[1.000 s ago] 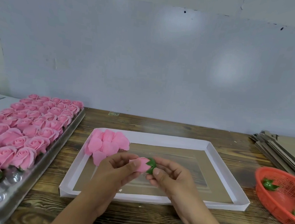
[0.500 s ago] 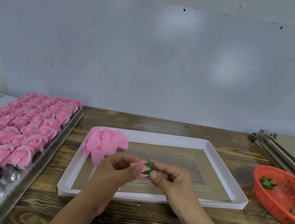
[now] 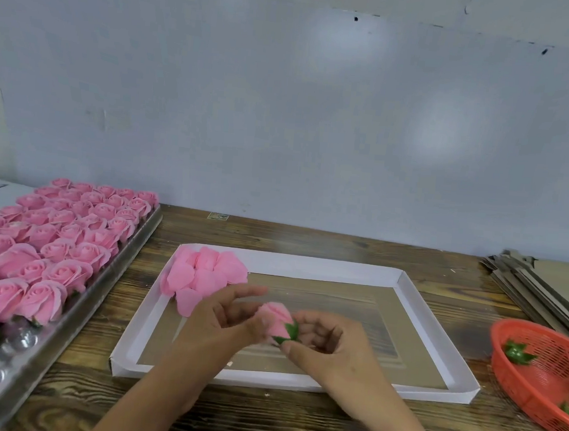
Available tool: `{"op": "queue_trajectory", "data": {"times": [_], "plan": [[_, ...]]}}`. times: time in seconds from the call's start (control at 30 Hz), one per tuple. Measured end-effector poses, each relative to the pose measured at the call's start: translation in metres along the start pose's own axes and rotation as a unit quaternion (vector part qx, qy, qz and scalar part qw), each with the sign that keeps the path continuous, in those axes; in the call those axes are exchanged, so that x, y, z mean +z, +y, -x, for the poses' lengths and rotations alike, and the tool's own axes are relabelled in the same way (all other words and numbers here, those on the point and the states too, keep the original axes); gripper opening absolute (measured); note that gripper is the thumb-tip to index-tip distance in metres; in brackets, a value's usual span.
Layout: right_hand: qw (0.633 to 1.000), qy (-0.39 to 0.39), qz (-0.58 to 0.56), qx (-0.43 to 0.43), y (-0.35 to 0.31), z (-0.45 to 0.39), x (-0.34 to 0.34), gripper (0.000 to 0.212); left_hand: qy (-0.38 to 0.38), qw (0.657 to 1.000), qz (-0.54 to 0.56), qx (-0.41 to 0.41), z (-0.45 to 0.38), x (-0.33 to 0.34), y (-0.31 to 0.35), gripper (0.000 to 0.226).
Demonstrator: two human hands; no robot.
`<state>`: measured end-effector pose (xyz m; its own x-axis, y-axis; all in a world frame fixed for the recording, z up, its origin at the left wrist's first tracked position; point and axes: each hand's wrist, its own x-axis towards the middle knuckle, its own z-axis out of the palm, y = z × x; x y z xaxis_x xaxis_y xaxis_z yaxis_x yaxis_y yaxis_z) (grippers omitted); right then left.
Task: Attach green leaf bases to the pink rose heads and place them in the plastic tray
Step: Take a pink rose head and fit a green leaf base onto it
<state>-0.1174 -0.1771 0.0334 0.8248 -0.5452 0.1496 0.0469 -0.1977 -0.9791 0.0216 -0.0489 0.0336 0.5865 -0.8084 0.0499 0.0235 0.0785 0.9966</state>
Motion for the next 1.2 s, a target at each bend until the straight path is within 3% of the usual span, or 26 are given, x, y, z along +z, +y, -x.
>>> {"op": "queue_trajectory", "data": {"times": [0.17,0.3,0.43,0.53,0.73,0.9,1.03,1.2], "plan": [[0.992,0.057,-0.111,-0.019,0.002,-0.001,0.009,0.029,0.0,1.0,0.007,-0.018,0.001,0.007,-0.005,0.078],[0.991,0.091,-0.094,-0.014,0.006,-0.002,0.022,0.032,0.057,0.997,-0.008,0.056,0.002,0.018,-0.011,0.05],[0.995,0.1,0.005,-0.021,0.011,-0.001,0.026,0.028,0.097,0.991,-0.025,0.084,-0.001,0.021,-0.014,0.051],[0.996,0.087,0.026,-0.011,0.012,-0.001,0.023,0.03,0.091,0.993,-0.034,0.073,0.0,0.019,-0.014,0.056],[0.998,0.026,-0.059,-0.002,0.013,-0.002,0.013,0.04,0.045,0.995,-0.071,0.062,0.003,0.014,-0.009,0.064],[0.998,-0.05,-0.032,0.001,0.009,0.002,0.012,0.03,-0.032,0.994,-0.059,0.091,0.006,0.014,-0.005,0.066],[0.997,-0.072,0.029,-0.012,0.006,0.005,0.014,0.027,-0.023,0.991,-0.02,0.127,0.003,0.016,-0.001,0.05],[0.997,-0.056,0.042,-0.036,0.004,0.006,0.014,0.025,-0.061,0.991,-0.024,0.113,-0.001,0.019,-0.006,0.012]]}}
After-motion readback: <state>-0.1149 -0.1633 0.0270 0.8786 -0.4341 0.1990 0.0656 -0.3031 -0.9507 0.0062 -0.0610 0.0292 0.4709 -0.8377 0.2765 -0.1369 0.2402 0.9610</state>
